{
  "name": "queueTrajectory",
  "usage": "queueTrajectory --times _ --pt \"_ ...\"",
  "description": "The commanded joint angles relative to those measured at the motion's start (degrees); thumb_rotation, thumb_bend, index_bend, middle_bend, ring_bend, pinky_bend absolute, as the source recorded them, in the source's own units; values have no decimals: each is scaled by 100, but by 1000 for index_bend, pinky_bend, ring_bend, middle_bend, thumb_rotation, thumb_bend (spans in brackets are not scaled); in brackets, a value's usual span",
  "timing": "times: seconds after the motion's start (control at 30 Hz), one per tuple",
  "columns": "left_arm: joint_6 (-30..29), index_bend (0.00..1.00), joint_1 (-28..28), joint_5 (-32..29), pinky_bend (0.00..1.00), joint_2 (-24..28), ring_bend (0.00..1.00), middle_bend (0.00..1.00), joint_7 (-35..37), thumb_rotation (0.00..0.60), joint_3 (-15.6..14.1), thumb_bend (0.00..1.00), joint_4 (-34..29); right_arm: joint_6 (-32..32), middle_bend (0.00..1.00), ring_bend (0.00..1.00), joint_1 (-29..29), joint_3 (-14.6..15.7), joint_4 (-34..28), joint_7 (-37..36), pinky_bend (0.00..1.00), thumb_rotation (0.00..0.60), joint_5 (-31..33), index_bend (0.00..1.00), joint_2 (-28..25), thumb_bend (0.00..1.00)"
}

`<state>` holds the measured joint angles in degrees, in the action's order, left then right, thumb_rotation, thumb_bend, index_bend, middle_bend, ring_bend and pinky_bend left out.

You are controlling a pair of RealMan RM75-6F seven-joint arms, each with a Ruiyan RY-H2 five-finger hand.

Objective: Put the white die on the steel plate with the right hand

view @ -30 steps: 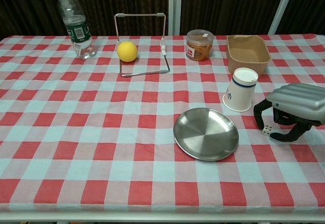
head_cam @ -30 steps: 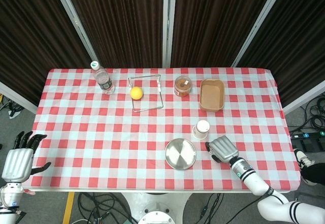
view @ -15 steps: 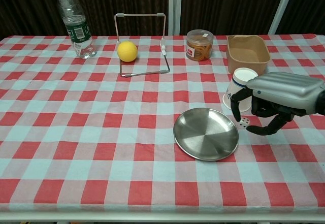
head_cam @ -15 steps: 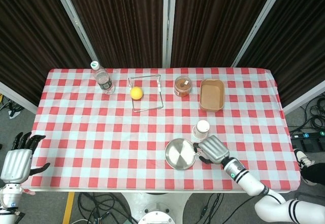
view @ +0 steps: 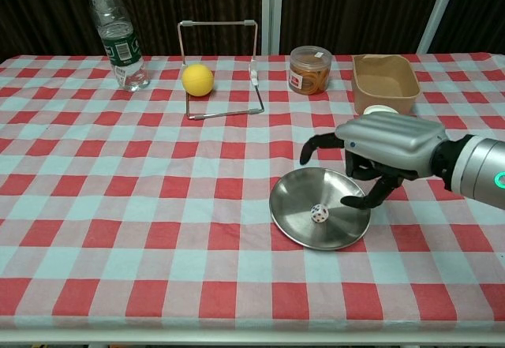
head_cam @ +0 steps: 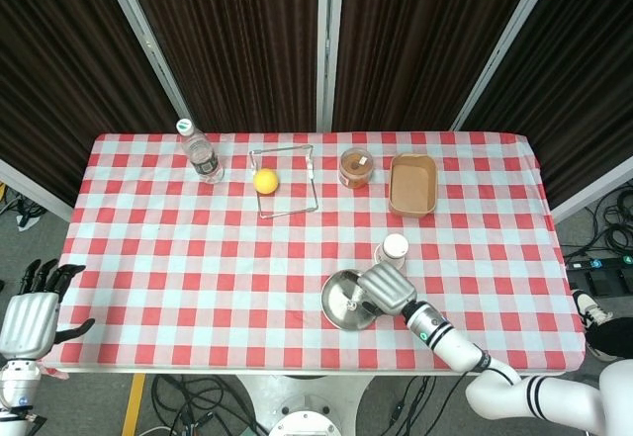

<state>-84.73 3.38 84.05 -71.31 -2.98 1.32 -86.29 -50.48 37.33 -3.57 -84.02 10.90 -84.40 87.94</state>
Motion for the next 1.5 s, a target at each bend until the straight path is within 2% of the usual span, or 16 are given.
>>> queueTrajectory --times 0.03,0.1,0.17,0.23,0.27,0.3,0.33,0.4,0.53,0.7,0.97,1.1,1.33,1.5 --pt "-1 204 9 14 3 7 88 198 -9 600 6 16 -15 -507 981 893 -176 -114 -339 -352 1000 600 -135 151 -361 95" --pt "-10 204 14 41 3 14 88 198 -10 600 4 16 -28 -948 918 837 -315 -200 -379 -615 1000 600 -254 148 -489 84" --pt "-17 204 10 51 3 15 88 198 -14 600 -1 16 -32 -1262 758 696 -419 -279 -322 -884 935 600 -304 171 -569 78" --pt "-2 204 9 38 3 18 88 198 -12 600 -3 16 -39 -1361 591 507 -489 -364 -244 -1205 738 600 -173 200 -668 73" --pt "4 204 10 34 3 18 88 198 -12 600 -3 17 -40 -1306 462 342 -497 -396 -218 -1291 531 600 -59 212 -723 69" --pt "10 205 14 35 3 17 88 198 -14 600 -2 17 -43 -1166 364 211 -485 -433 -189 -1347 371 600 122 214 -799 66" --pt "12 204 17 39 3 16 88 198 -15 600 -1 17 -48 -1055 286 116 -469 -454 -154 -1376 258 600 245 216 -839 64" --pt "10 204 18 54 3 14 88 198 -23 600 -7 17 -56 -795 208 28 -426 -480 -36 -1389 149 600 515 215 -877 63" --pt "41 204 18 30 3 17 88 198 -44 600 -13 16 -73 -411 157 0 -346 -473 246 -1346 54 600 875 188 -781 63" --pt "71 204 27 11 3 31 88 198 -83 600 -12 17 -101 -56 156 0 -244 -431 601 -1376 51 600 1098 183 -558 77" --pt "99 205 48 -4 3 43 88 198 -132 600 1 16 -138 81 187 0 -150 -441 837 -1644 51 600 1069 192 -298 105" --pt "140 205 54 -20 3 46 88 198 -130 600 -11 17 -135 82 227 0 -125 -505 962 -1669 51 600 1158 301 -178 182" --pt "145 204 45 -40 3 28 88 198 -108 600 -12 17 -114 298 247 4 14 -539 1081 -1537 52 600 1300 372 -46 226" --pt "116 205 11 -63 3 34 88 198 -77 600 -18 17 -99 -29 305 46 -90 -543 677 -2084 53 600 892 490 -209 297"
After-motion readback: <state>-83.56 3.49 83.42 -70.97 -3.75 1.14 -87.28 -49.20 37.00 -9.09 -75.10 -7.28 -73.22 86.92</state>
